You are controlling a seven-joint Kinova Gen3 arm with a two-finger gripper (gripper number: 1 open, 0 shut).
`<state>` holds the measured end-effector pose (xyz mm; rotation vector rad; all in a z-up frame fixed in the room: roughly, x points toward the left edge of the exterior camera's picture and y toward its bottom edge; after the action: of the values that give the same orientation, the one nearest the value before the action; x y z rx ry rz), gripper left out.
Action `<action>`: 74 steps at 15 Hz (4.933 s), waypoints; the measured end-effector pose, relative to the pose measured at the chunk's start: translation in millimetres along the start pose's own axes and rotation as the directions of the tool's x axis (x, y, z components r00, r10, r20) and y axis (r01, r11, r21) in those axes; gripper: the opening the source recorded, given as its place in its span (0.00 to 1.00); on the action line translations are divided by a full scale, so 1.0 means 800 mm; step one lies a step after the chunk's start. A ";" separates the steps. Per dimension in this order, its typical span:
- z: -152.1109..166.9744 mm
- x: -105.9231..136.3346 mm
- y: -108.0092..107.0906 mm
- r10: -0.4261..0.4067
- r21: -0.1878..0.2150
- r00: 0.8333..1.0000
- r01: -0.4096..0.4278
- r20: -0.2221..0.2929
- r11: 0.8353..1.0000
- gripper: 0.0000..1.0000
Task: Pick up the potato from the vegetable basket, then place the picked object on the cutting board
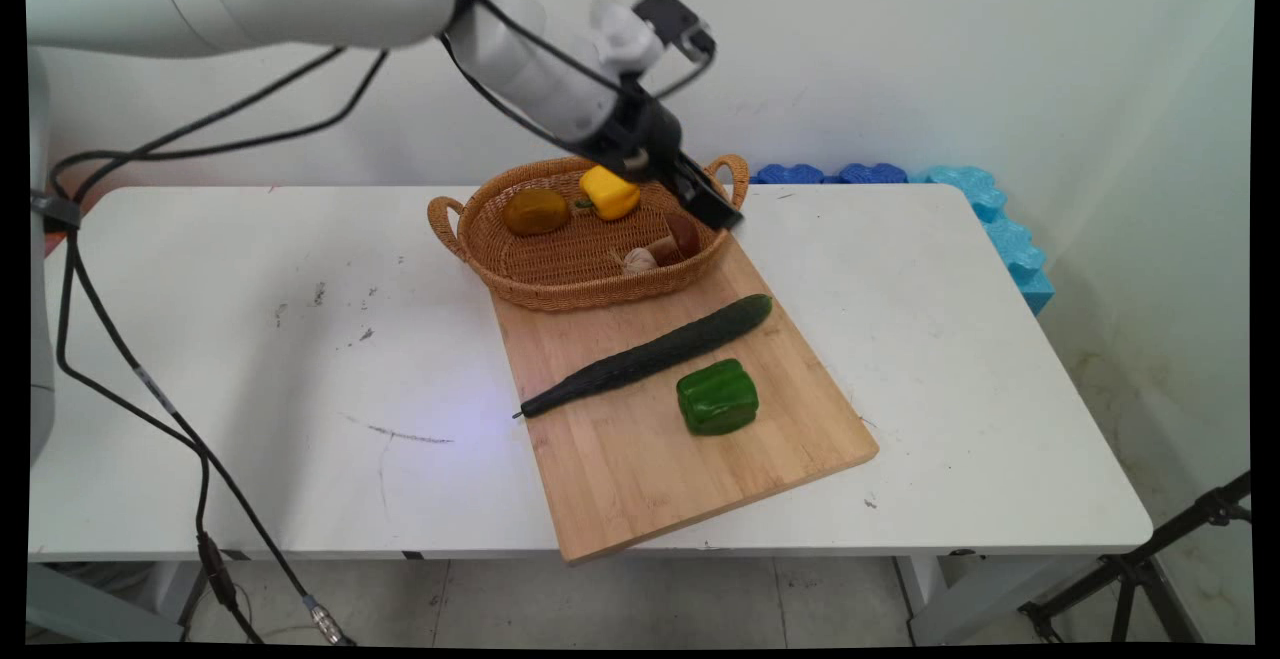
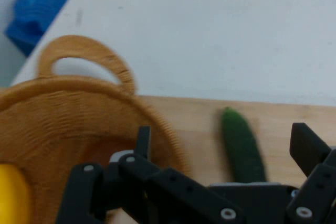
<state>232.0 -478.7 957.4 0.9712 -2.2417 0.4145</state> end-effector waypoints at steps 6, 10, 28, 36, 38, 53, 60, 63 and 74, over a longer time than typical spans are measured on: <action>-0.016 -0.014 -0.097 0.026 0.112 0.996 -0.035 0.082 0.993 1.00; -0.013 -0.040 -0.150 0.019 0.173 0.987 -0.046 0.158 0.984 1.00; 0.063 -0.121 -0.233 0.019 0.173 0.946 -0.079 0.325 0.982 1.00; 0.075 -0.129 -0.229 0.065 0.129 0.941 -0.114 0.333 0.985 0.00; 0.076 -0.130 -0.228 0.082 0.118 0.939 -0.128 0.335 0.985 0.00; -0.102 -0.062 -0.098 0.035 0.046 0.980 -0.045 0.196 0.998 0.00; -0.143 -0.101 0.021 -0.013 -0.071 0.978 0.028 0.207 0.997 0.00; -0.131 -0.127 0.066 -0.029 -0.091 0.975 0.050 0.220 0.995 0.00; -0.036 -0.197 0.133 -0.050 -0.057 0.969 0.065 0.242 0.996 0.00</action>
<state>247.3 -308.7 869.2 1.0997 -2.4189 0.2054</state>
